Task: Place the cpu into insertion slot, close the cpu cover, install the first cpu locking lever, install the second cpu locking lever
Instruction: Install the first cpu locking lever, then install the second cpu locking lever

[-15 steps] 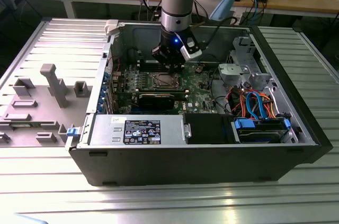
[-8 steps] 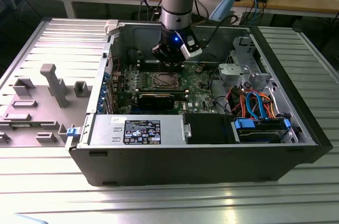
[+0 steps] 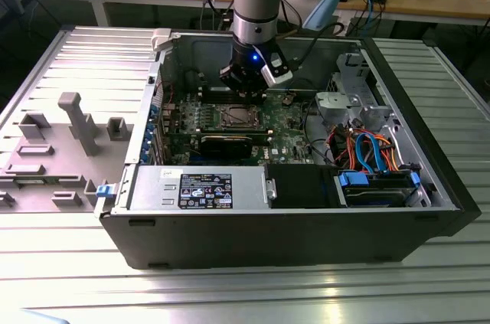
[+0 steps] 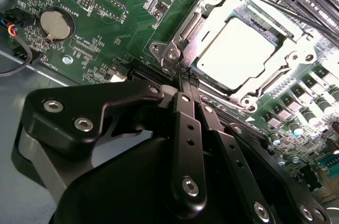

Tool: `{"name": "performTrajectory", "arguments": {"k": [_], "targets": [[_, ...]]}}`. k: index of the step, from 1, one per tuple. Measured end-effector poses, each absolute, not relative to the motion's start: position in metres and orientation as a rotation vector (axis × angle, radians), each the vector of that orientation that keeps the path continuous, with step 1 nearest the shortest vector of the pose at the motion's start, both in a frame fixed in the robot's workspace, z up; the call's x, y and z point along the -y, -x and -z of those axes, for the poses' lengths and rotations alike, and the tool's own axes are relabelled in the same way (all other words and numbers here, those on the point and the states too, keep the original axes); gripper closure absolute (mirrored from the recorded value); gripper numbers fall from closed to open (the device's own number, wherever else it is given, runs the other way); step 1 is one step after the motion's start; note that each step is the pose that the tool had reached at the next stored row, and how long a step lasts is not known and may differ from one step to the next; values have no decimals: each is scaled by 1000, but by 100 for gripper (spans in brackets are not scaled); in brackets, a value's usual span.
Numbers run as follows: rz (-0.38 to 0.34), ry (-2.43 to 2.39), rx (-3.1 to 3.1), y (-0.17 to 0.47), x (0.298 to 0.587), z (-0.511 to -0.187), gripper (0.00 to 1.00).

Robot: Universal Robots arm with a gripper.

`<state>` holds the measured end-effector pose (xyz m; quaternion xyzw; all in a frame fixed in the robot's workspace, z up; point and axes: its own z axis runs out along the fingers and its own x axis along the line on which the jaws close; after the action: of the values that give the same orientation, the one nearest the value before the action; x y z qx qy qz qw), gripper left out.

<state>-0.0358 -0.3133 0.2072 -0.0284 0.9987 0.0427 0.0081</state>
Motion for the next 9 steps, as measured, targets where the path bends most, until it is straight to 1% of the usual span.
{"name": "performTrajectory", "arguments": {"k": [9], "targets": [[-133,89,-3121,36,314,-207,89]]}}
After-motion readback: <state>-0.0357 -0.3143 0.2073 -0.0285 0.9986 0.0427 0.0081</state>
